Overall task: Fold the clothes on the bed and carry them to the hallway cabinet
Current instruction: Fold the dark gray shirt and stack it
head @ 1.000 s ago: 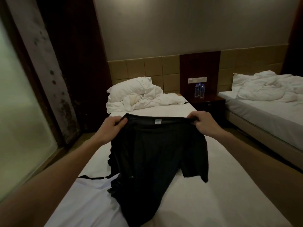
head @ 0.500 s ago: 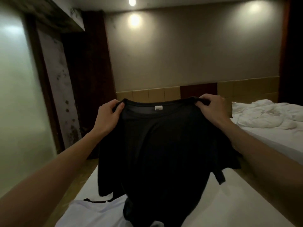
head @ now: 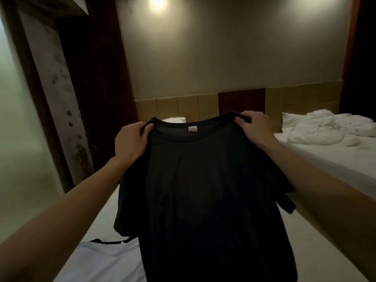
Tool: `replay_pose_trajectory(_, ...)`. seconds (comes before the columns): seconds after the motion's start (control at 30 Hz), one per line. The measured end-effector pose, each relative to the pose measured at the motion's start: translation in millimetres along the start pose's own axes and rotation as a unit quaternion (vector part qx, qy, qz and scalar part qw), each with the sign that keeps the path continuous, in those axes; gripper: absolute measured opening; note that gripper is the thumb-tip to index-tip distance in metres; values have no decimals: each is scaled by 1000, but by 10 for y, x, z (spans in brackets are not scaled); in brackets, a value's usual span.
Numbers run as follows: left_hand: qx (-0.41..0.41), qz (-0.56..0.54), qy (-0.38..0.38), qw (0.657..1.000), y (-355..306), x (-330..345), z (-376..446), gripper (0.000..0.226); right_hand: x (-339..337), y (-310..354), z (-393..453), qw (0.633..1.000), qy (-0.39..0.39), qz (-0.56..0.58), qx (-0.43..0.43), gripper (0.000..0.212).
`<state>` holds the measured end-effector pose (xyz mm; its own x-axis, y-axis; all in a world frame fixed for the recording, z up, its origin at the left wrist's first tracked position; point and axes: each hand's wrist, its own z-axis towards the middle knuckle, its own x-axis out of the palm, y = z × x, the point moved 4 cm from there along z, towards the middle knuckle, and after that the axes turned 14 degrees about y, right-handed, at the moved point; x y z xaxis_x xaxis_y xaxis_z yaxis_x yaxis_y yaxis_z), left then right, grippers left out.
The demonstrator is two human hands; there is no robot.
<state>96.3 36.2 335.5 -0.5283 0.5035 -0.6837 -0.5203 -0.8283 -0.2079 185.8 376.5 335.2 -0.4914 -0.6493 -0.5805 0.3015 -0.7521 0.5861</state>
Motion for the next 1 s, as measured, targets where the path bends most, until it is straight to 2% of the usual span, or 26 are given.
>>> replay_pose_trajectory(0.17, -54, -37, 71, 995, 513, 1047, -25, 51, 752, -717, 205, 997, 45, 39, 54, 21)
replay_pose_trajectory(0.43, -207, -132, 165, 955, 1434, 2845, -189, 59, 2217, -2072, 651, 987, 99, -14, 123, 25)
replay_pose_trajectory(0.57, -230, -148, 207, 939, 1826, 3709, -275, 57, 2941, -2704, 831, 977, 145, -42, 152, 27)
replay_pose_trajectory(0.7, -236, -118, 248, 932, 2160, 4452, -415, 47, 3607, -3323, 837, 962, 183, -75, 189, 27)
replay_pose_trajectory(0.83, -256, -135, 270, 918, 2361, 4755, -674, 40, 3980, -3687, 632, 943, 241, -46, 227, 28)
replay_pose_trajectory(0.93, -240, -137, 223, 935, 2385, 4601, -842, 31, 4012, -3762, 378, 932, 254, 27, 258, 45)
replay_pose_trajectory(1.0, -260, -119, 195, 938, 2425, 4414, -947, 23, 3945, -3901, 179, 921, 248, 22, 300, 49)
